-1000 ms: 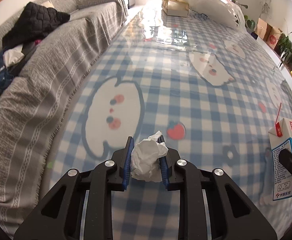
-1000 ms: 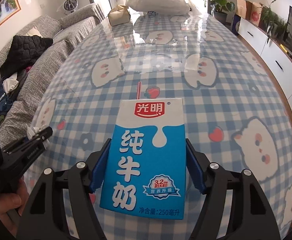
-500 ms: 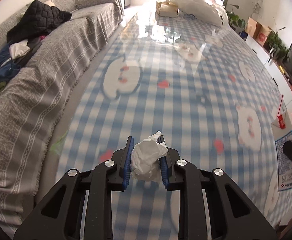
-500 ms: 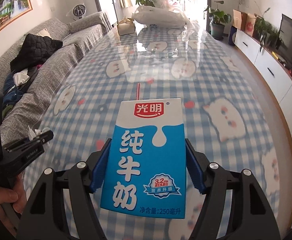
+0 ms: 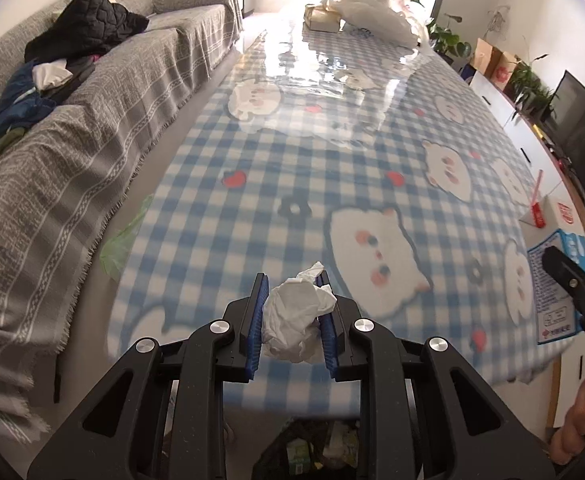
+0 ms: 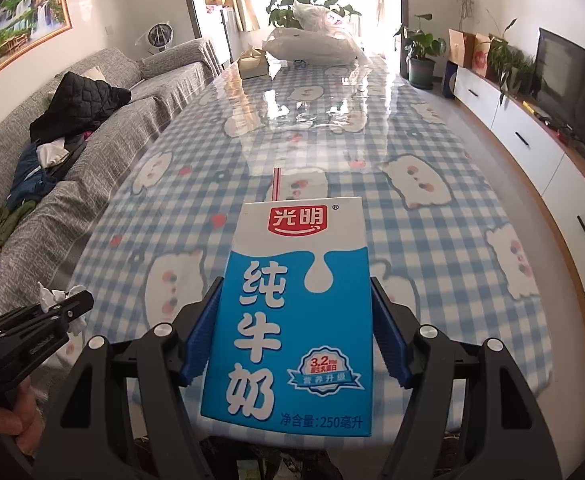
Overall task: Collect trash
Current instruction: 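Carry the white tissue and blue milk carton down over the trash bin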
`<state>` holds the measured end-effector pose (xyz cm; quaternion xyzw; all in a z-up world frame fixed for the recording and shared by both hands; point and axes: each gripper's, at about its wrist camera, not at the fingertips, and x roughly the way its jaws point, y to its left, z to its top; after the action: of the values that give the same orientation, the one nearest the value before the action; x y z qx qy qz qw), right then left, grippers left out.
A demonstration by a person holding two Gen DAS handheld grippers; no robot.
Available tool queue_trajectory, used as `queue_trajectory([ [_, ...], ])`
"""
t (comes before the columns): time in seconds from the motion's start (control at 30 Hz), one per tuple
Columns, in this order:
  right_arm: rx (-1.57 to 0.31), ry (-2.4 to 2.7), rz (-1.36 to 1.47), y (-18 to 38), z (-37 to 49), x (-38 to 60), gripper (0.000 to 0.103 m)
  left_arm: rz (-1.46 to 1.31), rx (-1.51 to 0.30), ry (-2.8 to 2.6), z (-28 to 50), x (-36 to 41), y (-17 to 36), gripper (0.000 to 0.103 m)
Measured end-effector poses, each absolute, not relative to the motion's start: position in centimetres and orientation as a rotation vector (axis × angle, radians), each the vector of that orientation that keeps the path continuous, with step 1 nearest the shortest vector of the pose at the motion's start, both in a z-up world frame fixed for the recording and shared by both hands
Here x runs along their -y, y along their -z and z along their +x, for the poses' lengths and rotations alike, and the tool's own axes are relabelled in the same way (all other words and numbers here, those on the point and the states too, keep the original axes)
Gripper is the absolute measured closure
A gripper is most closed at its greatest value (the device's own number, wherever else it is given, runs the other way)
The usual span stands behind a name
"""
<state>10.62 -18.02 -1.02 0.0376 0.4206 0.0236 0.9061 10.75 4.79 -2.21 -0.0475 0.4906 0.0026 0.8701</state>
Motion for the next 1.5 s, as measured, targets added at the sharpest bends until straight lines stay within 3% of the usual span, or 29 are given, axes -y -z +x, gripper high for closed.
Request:
queue_trajectory([
  [0.77, -0.827, -0.097, -0.005, 3.6, -3.0, 15.8, 0.037, -0.114, -1.007, -0.013, -3.7, -4.7, 5.5, 0.079],
  [1.2, -0.956, -0.125, -0.012, 11.5, -8.2, 14.2, 0.037, -0.120, -1.069, -0.006, -9.1, -3.2, 12.3, 0.079],
  [1.5, -0.949, -0.138, -0.009, 15.9, -9.5, 14.6, 0.037, -0.133, -1.104, -0.011, -10.1, -2.8, 16.7, 0.079],
])
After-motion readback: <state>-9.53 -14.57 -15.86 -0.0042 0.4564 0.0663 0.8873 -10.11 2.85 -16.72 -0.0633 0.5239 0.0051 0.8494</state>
